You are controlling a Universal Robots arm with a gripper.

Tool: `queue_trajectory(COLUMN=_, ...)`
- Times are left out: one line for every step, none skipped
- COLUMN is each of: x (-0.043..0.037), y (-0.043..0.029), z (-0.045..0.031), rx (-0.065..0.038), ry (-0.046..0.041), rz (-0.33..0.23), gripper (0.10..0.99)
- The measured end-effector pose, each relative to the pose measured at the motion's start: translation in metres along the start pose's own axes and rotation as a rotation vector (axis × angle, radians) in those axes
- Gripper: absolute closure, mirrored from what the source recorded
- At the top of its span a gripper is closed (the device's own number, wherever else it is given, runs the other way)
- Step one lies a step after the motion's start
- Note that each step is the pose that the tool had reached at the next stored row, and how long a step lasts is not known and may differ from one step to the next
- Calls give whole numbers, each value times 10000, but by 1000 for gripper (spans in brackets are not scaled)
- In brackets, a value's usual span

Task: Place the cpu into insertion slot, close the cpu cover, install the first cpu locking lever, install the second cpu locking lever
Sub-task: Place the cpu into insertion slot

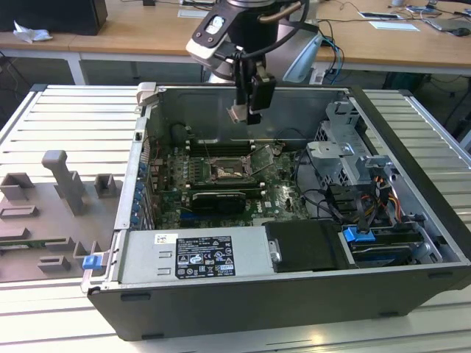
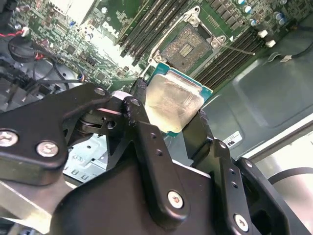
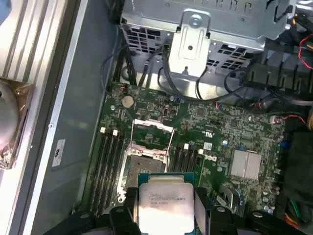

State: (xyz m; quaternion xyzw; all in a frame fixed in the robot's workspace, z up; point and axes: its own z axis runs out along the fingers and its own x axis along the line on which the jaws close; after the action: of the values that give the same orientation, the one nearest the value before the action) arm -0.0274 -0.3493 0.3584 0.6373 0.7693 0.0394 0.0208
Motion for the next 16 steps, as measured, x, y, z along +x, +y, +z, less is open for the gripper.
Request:
queue_trajectory(x=0, y=0, z=1, rx=-2, ry=-12, rz=133, gripper=545)
queue_trajectory(x=0, y=0, z=3, rx=-6, ry=-29, rz=322, gripper=545)
queue_trajectory(x=0, y=0, z=4, rx=-8, ry=-37, rz=421, gripper=545)
queue_trajectory(x=0, y=0, z=5, rx=-9, ry=-43, rz=493, gripper=545)
queue_trajectory(x=0, y=-1, z=9, rx=-15, ry=-70, rz=794, gripper=545)
queue_trajectory(x=0, y=-1, z=12, rx=-19, ry=-89, rz=1018, gripper=545)
queue_trajectory(x=0, y=-1, z=14, rx=-22, ry=-106, rz=1202, gripper=545)
queue_trajectory(x=0, y=-1, z=15, rx=-24, ry=-116, rz=1324, gripper=545)
queue_trajectory(x=0, y=-1, z=16, rx=-27, ry=-127, rz=1451, gripper=545)
queue_trajectory(x=0, y=-1, z=17, rx=-29, ry=-137, rz=1564, gripper=545)
queue_trajectory(x=0, y=-1, z=18, rx=-30, ry=-144, rz=1647, gripper=545)
queue_trajectory(x=0, y=-2, z=19, rx=-32, ry=-150, rz=1716, gripper=545)
queue_trajectory(x=0, y=-2, z=19, rx=-33, ry=-159, rz=1805, gripper=545)
queue_trajectory(x=0, y=-2, z=20, rx=-35, ry=-165, rz=1879, gripper=545)
queue_trajectory(x=0, y=-2, z=20, rx=-36, ry=-174, rz=1984, gripper=545)
queue_trajectory(x=0, y=-2, z=21, rx=-38, ry=-180, rz=2056, gripper=545)
